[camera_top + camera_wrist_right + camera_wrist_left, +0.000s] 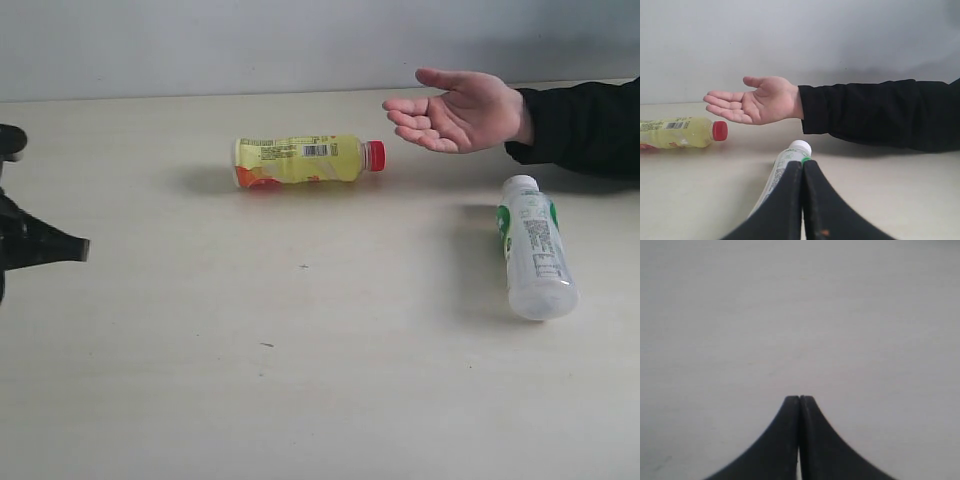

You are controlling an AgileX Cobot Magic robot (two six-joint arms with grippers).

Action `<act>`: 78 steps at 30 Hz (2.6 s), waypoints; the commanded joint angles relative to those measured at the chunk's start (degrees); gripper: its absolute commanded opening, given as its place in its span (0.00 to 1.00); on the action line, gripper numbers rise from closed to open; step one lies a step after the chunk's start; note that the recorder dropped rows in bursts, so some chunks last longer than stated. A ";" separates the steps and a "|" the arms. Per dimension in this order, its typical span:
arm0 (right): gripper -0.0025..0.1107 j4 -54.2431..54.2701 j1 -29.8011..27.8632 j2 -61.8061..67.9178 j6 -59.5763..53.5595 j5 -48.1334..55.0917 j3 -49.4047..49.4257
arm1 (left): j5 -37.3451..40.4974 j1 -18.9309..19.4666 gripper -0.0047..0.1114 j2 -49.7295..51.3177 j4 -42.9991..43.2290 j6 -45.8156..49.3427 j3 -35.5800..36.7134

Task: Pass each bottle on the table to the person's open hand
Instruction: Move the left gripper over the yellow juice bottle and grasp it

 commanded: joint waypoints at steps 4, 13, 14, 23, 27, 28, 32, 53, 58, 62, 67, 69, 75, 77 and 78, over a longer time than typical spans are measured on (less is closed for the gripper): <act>0.02 0.11 0.10 -0.39 0.03 -0.43 0.25 | -5.15 -8.44 0.04 -0.49 -29.81 22.96 -4.49; 0.02 0.11 0.10 -0.39 0.03 -0.43 0.25 | 9.63 -19.39 0.04 -0.39 -49.97 43.27 -15.05; 0.02 0.11 0.10 -0.39 0.03 -0.43 0.25 | 12.72 -20.24 0.04 -0.39 -54.67 46.24 -17.29; 0.02 0.11 0.10 -0.39 0.03 -0.43 0.25 | 30.07 -20.51 0.04 -0.39 -77.53 61.04 -31.17; 0.02 0.11 0.10 -0.39 0.03 -0.43 0.25 | 30.69 -20.51 0.04 -0.39 -77.53 61.72 -33.82; 0.02 0.11 0.10 -0.39 0.03 -0.43 0.25 | 30.11 -20.51 0.04 -0.39 -77.53 62.00 -34.00; 0.02 0.11 0.10 -0.39 0.03 -0.43 0.25 | 32.26 -20.12 0.04 0.97 -77.67 66.82 -36.89; 0.02 0.11 0.10 2.77 0.03 -0.42 0.25 | 48.70 -7.09 0.04 31.74 -74.91 110.97 -80.61; 0.02 0.11 0.10 2.77 0.03 -0.42 0.25 | 48.70 -4.16 0.04 34.99 -81.79 129.64 -82.46; 0.02 0.11 0.10 2.77 0.03 -0.42 0.25 | 46.09 -4.44 0.20 35.59 -85.74 137.04 -82.46; 0.02 0.11 0.10 2.77 0.03 -0.42 0.25 | 42.74 -5.65 0.46 35.59 -86.26 140.51 -82.46; 0.02 0.11 0.10 2.77 0.03 -0.42 0.25 | 42.05 -5.95 0.47 35.73 -87.43 142.13 -82.46; 0.02 0.11 0.10 2.77 0.03 -0.42 0.25 | 39.79 -7.05 0.69 38.59 -88.61 143.74 -82.46; 0.02 0.11 0.10 2.77 0.03 -0.42 0.25 | 39.64 -7.29 0.71 39.59 -88.61 143.74 -82.46; 0.02 0.11 0.10 2.77 0.03 -0.42 0.25 | 39.50 -7.55 0.71 40.13 -88.21 143.74 -82.46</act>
